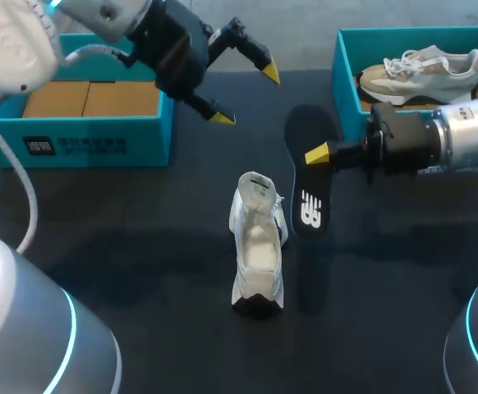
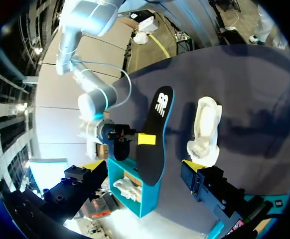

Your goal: Take the shoe out of the shoebox, open the shoe tongue, remove and reinsert the insole, then place the shoe into the shoebox

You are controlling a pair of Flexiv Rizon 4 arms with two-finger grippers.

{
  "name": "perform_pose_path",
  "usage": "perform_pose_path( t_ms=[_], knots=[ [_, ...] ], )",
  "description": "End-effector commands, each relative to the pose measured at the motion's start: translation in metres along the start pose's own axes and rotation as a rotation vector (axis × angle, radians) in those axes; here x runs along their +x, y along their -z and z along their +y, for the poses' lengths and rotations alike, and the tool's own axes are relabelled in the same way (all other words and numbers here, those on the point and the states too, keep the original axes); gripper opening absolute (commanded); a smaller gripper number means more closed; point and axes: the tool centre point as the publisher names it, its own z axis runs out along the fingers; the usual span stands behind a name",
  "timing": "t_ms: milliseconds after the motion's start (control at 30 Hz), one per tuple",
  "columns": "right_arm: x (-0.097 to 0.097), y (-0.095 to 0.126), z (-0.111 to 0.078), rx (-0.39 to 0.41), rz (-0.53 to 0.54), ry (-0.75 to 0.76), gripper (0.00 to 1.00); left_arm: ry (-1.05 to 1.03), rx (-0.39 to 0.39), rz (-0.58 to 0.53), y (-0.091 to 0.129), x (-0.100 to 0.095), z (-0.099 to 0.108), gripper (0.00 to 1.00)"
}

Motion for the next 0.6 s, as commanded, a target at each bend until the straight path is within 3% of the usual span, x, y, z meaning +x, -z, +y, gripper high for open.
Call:
perform_pose_path(
  t_ms=[33,267,600],
  knots=[
    [0.001,0.000,0.000,-0.004,0.000,0.002,0.00,-0.038,0.027,-0.167,-0.003,0.009,-0.004,1.00],
    [0.006,0.004,0.006,0.003,-0.011,0.005,0.00,-0.113,0.044,-0.237,-0.004,0.020,-0.010,1.00],
    [0.014,0.006,0.013,0.001,-0.003,0.013,0.00,-0.157,-0.006,-0.362,-0.003,0.029,-0.016,1.00]
  ],
)
